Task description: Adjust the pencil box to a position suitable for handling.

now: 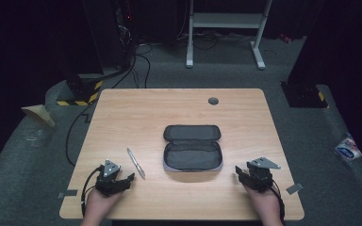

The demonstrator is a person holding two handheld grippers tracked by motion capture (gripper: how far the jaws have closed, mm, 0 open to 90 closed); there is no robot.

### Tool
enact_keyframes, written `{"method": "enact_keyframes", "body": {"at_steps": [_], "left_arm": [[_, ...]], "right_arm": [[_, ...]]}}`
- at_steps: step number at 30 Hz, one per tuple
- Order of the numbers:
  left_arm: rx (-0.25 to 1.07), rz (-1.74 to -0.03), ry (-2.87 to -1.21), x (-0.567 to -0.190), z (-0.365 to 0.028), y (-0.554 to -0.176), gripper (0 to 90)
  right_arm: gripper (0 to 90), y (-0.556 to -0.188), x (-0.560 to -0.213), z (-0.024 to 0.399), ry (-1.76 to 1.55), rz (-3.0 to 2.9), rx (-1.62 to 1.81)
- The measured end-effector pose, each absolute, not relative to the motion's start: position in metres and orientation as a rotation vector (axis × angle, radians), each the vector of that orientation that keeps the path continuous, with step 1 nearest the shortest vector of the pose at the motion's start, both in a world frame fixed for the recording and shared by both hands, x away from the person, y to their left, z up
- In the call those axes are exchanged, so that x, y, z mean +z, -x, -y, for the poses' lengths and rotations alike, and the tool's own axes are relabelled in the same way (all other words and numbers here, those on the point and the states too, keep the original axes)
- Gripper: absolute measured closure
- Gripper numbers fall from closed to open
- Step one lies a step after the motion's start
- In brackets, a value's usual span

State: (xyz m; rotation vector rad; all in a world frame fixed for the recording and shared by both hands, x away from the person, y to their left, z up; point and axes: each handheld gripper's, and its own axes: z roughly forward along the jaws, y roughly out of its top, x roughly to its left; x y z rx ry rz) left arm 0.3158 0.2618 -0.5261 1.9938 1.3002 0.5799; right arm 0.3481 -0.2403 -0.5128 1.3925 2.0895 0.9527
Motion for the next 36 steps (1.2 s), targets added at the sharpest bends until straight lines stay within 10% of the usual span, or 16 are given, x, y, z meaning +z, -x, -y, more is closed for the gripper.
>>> {"method": "enact_keyframes", "body": {"at_steps": [18,36], "left_arm": [[0.549,-1.497,-1.808,-0.517,-0.231,-0.358,32.4],[0.577,-1.480,-1.886,-0.520,-0.227,-0.353,57.4]], "right_arm": [[41.2,-0.342,-0.522,0.236,-1.342,-2.125,0.889],[41.7,-0.342,-0.523,0.235,-1.347,-2.119,0.896]]}}
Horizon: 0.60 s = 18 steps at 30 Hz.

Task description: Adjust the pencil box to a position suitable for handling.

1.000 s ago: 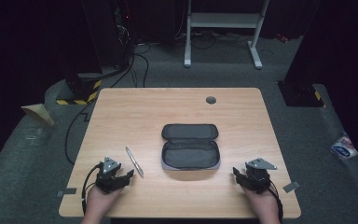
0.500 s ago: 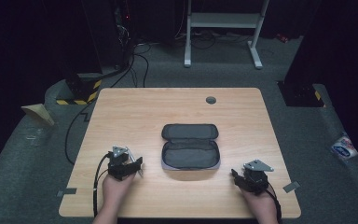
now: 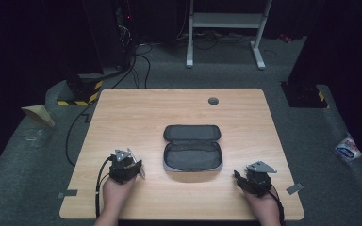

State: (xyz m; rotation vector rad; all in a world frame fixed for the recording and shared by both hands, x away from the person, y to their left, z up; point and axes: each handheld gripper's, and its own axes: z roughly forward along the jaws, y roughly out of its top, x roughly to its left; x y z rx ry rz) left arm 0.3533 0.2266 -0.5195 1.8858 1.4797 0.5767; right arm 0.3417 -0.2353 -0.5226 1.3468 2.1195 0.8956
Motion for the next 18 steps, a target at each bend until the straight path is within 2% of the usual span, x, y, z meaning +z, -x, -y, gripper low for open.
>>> {"method": "enact_keyframes", "body": {"at_steps": [4,7,18], "left_arm": [[0.583,-1.461,-1.902,-0.5181,-0.2284,-0.3508,62.4],[0.574,-1.442,-1.910,-0.5167,-0.2301,-0.3491,71.1],[0.561,-1.358,-1.981,-0.5168,-0.2249,-0.3435,78.4]], "right_arm": [[42.1,-0.3410,-0.5226,0.2344,-1.340,-2.116,0.888],[42.3,-0.3410,-0.5225,0.2345,-1.346,-2.116,0.891],[42.8,-0.3409,-0.5226,0.2341,-1.345,-2.114,0.890]]}}
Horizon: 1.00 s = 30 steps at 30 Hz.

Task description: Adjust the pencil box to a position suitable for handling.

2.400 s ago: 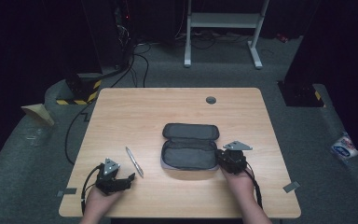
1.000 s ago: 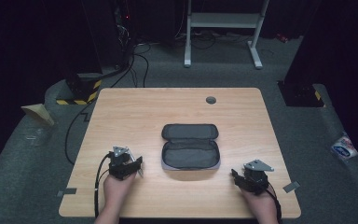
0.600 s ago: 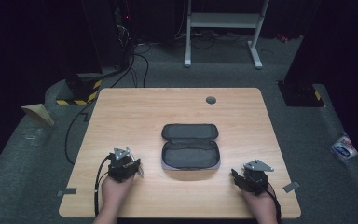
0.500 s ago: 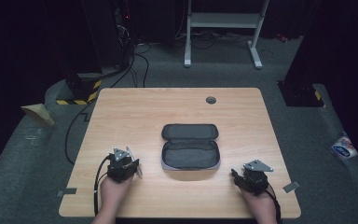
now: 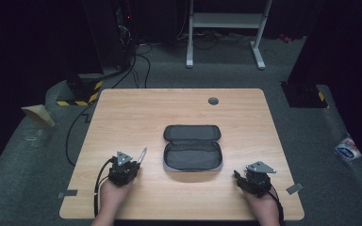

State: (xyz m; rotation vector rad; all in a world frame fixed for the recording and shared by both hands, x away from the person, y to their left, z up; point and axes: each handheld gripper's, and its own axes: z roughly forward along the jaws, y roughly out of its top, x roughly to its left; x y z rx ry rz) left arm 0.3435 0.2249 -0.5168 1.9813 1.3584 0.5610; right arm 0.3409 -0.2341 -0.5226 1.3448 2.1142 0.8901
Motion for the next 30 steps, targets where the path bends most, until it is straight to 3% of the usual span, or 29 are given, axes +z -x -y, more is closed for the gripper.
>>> {"method": "enact_keyframes", "body": {"at_steps": [10,23,30], "left_arm": [[0.563,-1.250,-2.045,-0.5169,-0.2238,-0.3350,78.2],[0.555,-1.243,-2.043,-0.5212,-0.2233,-0.3387,70.7],[0.542,-1.254,-2.003,-0.5231,-0.2278,-0.3391,78.5]], "right_arm": [[42.8,-0.3416,-0.5227,0.2349,-1.343,-2.118,0.896],[43.0,-0.3416,-0.5227,0.2348,-1.342,-2.119,0.896],[43.0,-0.3416,-0.5227,0.2348,-1.342,-2.119,0.896]]}}
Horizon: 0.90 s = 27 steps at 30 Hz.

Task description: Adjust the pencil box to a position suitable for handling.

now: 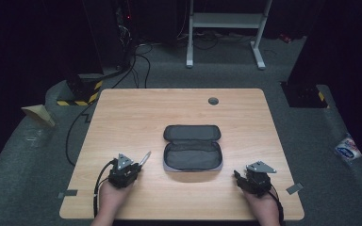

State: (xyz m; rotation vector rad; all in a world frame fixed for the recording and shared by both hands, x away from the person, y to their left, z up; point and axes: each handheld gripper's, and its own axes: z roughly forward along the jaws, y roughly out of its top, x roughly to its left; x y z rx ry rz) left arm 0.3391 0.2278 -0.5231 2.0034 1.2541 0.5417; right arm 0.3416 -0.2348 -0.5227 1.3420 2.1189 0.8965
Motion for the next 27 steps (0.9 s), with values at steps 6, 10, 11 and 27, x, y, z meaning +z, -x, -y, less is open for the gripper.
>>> {"method": "enact_keyframes", "body": {"at_steps": [6,10,11,27], "left_arm": [[0.544,-1.247,-2.010,-0.522,-0.230,-0.339,79.0],[0.547,-1.230,-1.993,-0.519,-0.230,-0.337,79.1],[0.551,-1.218,-1.992,-0.518,-0.231,-0.337,79.2],[0.562,-1.135,-1.935,-0.506,-0.227,-0.330,79.1]], "right_arm": [[43.0,-0.342,-0.523,0.235,-1.342,-2.119,0.897],[43.0,-0.342,-0.523,0.235,-1.340,-2.122,0.899],[43.0,-0.342,-0.523,0.235,-1.340,-2.122,0.899],[42.9,-0.342,-0.523,0.235,-1.344,-2.125,0.903]]}}
